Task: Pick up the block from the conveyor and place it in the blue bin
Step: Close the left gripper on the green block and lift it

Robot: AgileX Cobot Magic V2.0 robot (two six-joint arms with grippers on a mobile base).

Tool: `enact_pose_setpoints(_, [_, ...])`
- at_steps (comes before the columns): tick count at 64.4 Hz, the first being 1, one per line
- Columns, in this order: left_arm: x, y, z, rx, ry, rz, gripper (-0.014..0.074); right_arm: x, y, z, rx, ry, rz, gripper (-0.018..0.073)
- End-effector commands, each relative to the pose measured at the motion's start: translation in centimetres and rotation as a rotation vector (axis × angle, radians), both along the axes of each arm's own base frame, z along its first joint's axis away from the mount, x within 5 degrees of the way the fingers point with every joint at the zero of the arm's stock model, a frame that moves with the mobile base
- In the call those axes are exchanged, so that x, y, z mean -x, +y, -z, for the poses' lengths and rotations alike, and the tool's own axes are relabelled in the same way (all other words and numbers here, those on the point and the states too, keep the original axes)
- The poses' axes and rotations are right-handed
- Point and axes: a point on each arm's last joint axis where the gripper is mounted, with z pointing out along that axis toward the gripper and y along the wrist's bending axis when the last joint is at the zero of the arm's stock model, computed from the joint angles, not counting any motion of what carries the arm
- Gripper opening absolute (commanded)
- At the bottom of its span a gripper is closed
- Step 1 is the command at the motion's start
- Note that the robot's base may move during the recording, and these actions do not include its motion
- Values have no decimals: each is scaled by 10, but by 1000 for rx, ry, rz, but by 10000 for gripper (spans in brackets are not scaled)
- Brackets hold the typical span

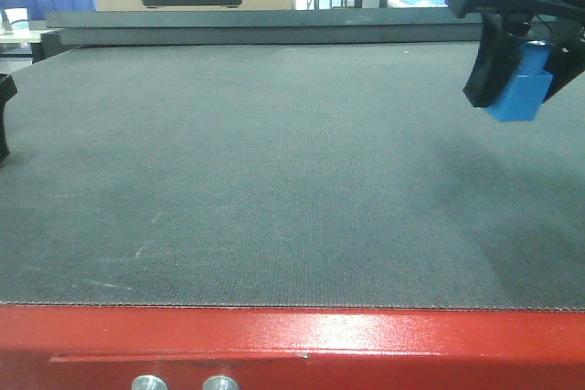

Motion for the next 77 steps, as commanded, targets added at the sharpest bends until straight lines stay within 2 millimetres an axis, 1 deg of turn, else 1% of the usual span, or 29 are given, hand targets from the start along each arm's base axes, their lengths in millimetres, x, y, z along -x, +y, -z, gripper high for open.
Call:
enact_pose_setpoints(1, [-2, -1, -6, 16, -24, -6, 177, 0, 0, -3, -4, -31, -3, -153])
enact_pose_setpoints(9, [2, -2, -13, 16, -26, -6, -102, -1, 0, -3, -7, -41, -1, -153])
enact_pose_setpoints(10, [3, -2, -14, 16, -22, -6, -109, -1, 0, -4, -7, -43, -1, -153])
enact_pose_setpoints(15, [7, -4, -24, 32, -25, -11, -111, -2, 0, -4, -10, -54, 3, -153])
enact_pose_setpoints(22, [17, -10, -38, 57, -26, -9, -111, 0, -1, 1, -12, -59, 8, -153])
enact_pose_setpoints(29, [34, -23, -49, 69, -75, 11, -111, 8, -4, 9, -19, -65, 28, -153])
enact_pose_setpoints(36, [59, -37, -54, 64, -137, 43, -111, 18, -12, 13, -27, -103, 49, -153])
enact_pose_setpoints(38, [69, -41, -54, 64, -148, 55, -111, 21, -15, 15, -28, -107, 55, -153])
enact_pose_setpoints(49, [113, -61, -58, 75, -212, 109, -111, 33, -34, 17, -24, -123, 112, -153])
enact_pose_setpoints(50, [118, -63, -62, 76, -228, 115, -111, 34, -36, 17, -24, -123, 117, -153])
enact_pose_setpoints(54, [130, -68, -65, 80, -249, 137, -111, 39, -43, 17, -13, -135, 131, -153])
enact_pose_setpoints(63, [160, -77, -87, 99, -339, 174, -111, 53, -52, 9, 9, -170, 133, -153])
enact_pose_setpoints(70, [180, -79, -108, 112, -426, 190, -111, 66, -55, -6, -5, -223, 132, -153])
enact_pose_setpoints(77, [197, -77, -126, 114, -513, 192, -111, 80, -58, -26, -29, -309, 134, -153])
